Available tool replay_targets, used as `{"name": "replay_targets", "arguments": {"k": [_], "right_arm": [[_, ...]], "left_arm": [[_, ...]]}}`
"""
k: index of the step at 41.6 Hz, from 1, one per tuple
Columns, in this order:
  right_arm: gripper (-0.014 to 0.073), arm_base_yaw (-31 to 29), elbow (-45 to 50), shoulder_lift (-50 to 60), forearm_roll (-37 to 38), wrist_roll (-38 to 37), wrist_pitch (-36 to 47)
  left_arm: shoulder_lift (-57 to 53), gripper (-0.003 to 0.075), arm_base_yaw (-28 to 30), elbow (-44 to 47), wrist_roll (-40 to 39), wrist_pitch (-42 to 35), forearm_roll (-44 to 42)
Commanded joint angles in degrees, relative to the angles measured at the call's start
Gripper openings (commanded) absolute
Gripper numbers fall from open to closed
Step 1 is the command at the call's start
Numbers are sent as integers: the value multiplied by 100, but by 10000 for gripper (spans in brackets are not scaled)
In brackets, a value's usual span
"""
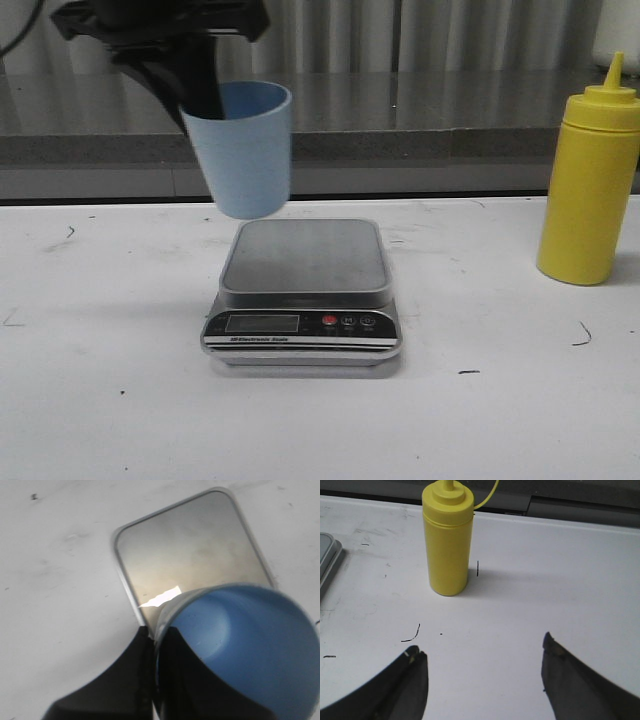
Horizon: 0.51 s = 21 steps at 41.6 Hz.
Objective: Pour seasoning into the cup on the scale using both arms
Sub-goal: 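Lift the blue cup with the left gripper and lower it onto the scale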
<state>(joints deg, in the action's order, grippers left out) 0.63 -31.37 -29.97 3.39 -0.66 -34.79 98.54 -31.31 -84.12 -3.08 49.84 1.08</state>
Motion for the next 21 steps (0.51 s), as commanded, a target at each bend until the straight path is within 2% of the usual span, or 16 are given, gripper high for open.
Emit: {"name": "replay_targets", "arguments": {"k": [1,11,21], "right_arm": [[509,-30,-153,-49,69,66,400],[509,-30,-153,-49,69,66,400],[509,-30,-153,-49,69,66,405]], "left_arm": [[-29,-20,-266,-186,-174,-635,41],[647,-20,-273,-871,-525,-728,-108],[1221,-20,-273,-1510,-641,-176,-660]]}}
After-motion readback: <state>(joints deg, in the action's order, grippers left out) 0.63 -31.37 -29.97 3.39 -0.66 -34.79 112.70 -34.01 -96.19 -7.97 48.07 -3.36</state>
